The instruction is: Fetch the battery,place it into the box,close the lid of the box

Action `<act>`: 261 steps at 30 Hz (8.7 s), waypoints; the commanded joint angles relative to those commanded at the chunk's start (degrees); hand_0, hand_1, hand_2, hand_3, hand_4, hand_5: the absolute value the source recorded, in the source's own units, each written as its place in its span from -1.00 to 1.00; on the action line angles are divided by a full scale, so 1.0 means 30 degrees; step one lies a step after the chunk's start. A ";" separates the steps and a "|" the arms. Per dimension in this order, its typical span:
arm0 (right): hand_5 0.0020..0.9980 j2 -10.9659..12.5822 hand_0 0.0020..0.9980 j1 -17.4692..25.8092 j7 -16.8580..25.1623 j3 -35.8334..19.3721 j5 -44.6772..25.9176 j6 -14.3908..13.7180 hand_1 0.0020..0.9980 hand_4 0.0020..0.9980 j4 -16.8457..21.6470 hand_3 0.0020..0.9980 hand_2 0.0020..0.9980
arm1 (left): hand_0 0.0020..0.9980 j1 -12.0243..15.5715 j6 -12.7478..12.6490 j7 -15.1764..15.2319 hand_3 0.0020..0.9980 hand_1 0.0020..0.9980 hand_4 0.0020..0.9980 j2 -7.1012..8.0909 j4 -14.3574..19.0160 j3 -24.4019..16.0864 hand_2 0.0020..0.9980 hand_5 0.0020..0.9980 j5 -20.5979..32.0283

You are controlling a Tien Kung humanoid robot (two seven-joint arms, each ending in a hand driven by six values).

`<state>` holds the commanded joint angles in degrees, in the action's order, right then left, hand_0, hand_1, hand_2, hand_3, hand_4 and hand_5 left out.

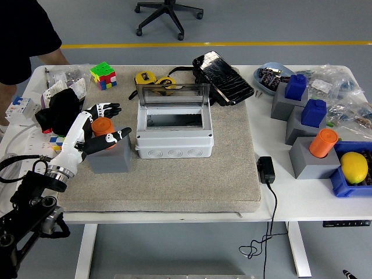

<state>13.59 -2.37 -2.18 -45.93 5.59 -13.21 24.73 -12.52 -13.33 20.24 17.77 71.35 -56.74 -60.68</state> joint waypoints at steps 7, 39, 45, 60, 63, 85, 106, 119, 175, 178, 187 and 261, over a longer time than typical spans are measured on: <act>-0.21 0.0010 0.15 -0.0006 0.0009 0.0011 0.0004 -0.0006 0.28 0.69 0.0015 0.07 0.28 | 0.50 -0.0084 -0.0082 0.0337 0.35 0.42 1.00 -0.0130 -0.0112 0.0035 0.27 -0.66 0.0724; -0.21 -0.0005 0.15 -0.0052 0.0021 0.0064 -0.0037 -0.0011 0.28 0.69 0.0007 0.06 0.28 | 0.30 -0.0223 0.0272 -0.0021 0.14 0.17 0.94 -0.0196 -0.0485 0.0599 0.06 -0.86 0.1617; -0.21 0.0000 0.15 -0.0025 0.0007 0.0106 -0.0058 -0.0001 0.28 0.69 -0.0002 0.06 0.28 | 0.08 -0.0389 0.0291 0.0050 0.02 -0.02 0.66 -0.0279 -0.0531 0.0765 -0.07 -1.00 0.2145; -0.21 0.0020 0.15 -0.0073 0.0012 0.0154 -0.0089 -0.0012 0.28 0.69 -0.0005 0.06 0.28 | -0.29 -0.1068 0.0617 0.0024 -0.35 -0.43 0.35 -0.0787 -0.1493 0.0908 -0.46 -1.00 0.4408; -0.21 0.0026 0.15 -0.0081 0.0023 0.0170 -0.0076 -0.0011 0.28 0.69 0.0006 0.06 0.28 | -0.50 -0.1239 0.0711 -0.0035 -0.57 -0.62 -0.32 -0.0868 -0.1697 0.0930 -0.64 -1.00 0.4516; -0.21 -0.0023 0.15 -0.0085 0.0143 0.0161 -0.0086 -0.0068 0.28 0.69 0.0010 0.06 0.28 | -0.55 -0.1789 0.0201 0.0224 -0.65 -0.83 -1.00 -0.0623 -0.0468 0.0273 -0.73 -1.00 0.2518; -0.22 0.0173 0.15 -0.0180 0.0116 0.0372 -0.0196 -0.0102 0.28 0.68 -0.0016 0.06 0.28 | -0.63 -0.6870 -0.2018 -0.9609 -0.76 -0.87 -1.00 0.0361 0.4572 0.5829 -0.83 -1.00 -1.0526; -0.22 0.0283 0.15 -0.0184 0.0121 0.0640 -0.0256 -0.0125 0.28 0.68 -0.0007 0.06 0.28 | -0.65 -0.8543 -0.1505 -1.4063 -0.77 -0.87 -1.00 -0.0931 0.3213 0.9088 -0.83 -1.00 -1.2649; -0.22 0.0200 0.15 -0.0083 0.0197 0.0437 -0.0216 -0.0113 0.28 0.67 0.0045 0.06 0.27 | -0.02 -0.9532 -0.3464 -1.3070 0.21 0.29 1.00 -0.2332 0.2726 0.9822 0.24 0.14 -1.3902; -0.22 0.0183 0.15 -0.0083 0.0199 0.0437 -0.0216 -0.0110 0.28 0.67 0.0045 0.06 0.27 | -0.02 -0.9437 -0.4340 -1.1980 0.21 0.29 1.00 -0.2234 0.2629 0.9371 0.24 0.14 -1.3396; -0.23 0.0188 0.15 -0.0077 0.0215 0.0410 -0.0202 -0.0128 0.28 0.66 0.0054 0.06 0.27 | 0.56 -0.9448 -0.4656 -1.1803 0.44 0.54 1.00 -0.2047 0.1282 0.7827 0.45 0.14 -1.4108; -0.24 0.0150 0.15 -0.0257 0.0224 0.0366 -0.0272 -0.0022 0.28 0.66 0.0046 0.06 0.26 | 0.40 -0.2253 -0.2193 -0.0359 0.35 0.41 1.00 -0.0348 0.3327 -0.5212 0.33 0.32 0.7724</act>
<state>14.04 -3.14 -1.50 -44.83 4.77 -13.27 24.87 -19.28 -19.91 19.16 16.72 81.33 -72.37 -37.51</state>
